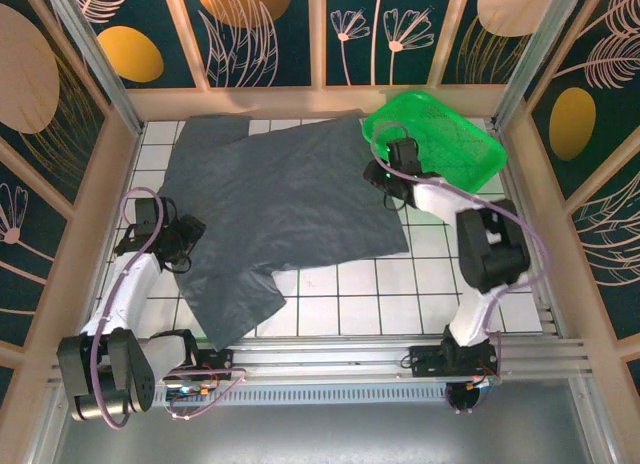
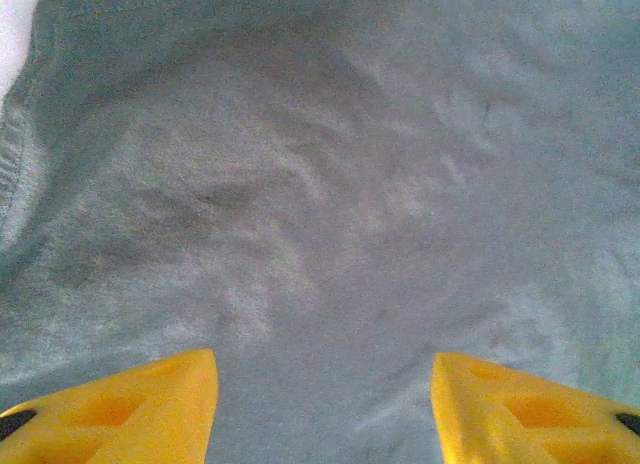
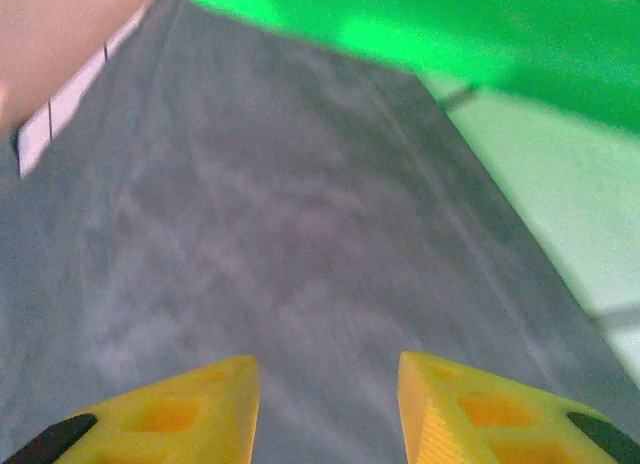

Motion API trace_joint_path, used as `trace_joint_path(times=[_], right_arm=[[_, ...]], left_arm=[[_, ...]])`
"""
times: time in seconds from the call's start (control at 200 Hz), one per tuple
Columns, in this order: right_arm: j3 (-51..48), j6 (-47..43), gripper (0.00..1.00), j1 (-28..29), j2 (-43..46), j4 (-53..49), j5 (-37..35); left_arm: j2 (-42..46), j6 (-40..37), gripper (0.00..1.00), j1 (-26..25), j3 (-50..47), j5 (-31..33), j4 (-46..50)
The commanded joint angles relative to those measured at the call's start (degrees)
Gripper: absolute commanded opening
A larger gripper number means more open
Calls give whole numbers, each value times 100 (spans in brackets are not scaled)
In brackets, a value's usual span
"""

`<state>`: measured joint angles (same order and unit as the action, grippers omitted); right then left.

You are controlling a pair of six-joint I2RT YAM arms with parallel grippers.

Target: Fold and stack the t-shirts

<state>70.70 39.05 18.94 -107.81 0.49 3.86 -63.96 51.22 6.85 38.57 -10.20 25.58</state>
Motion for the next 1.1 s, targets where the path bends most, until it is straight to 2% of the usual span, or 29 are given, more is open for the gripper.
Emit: trace_joint_path(times=[0.0,0.09,0.185,0.265,0.3,0.42,0.646,0.836,0.961,1.096], right_arm=[[932,697,41,-164,-823,584,-219],[1465,1142,40,-544,-1317,440,-451],[1510,1373,39,-1039,-1449,424,-671],[1553,1154,39,-1342,-1445,484,-509],[1622,1009,39,-1389,-1432,467,-211],[1710,529,41,-1208,-1234,443,396],[810,165,46,-646,-199,-42,156],[-582,-170,46,-303,1104,-849,-444],[-1309,-294,45,-90,1876,-2063,-1045],[-2109,-258,46,-61,2492,-2663,-1023]], left_arm=[[-178,-55,58,18,-51,-119,-240],[-401,-90,58,17,-61,-200,-366],[-729,-117,58,18,-82,-314,-489],[-966,-144,58,18,-86,-330,-563],[-1044,-147,58,18,-85,-283,-595],[-1349,-98,58,18,-156,-232,-873],[-1936,-101,57,18,229,-222,-952],[-1351,-326,56,18,537,136,80],[-899,-412,54,5,311,70,776],[-399,-407,54,-173,-103,32,1114]])
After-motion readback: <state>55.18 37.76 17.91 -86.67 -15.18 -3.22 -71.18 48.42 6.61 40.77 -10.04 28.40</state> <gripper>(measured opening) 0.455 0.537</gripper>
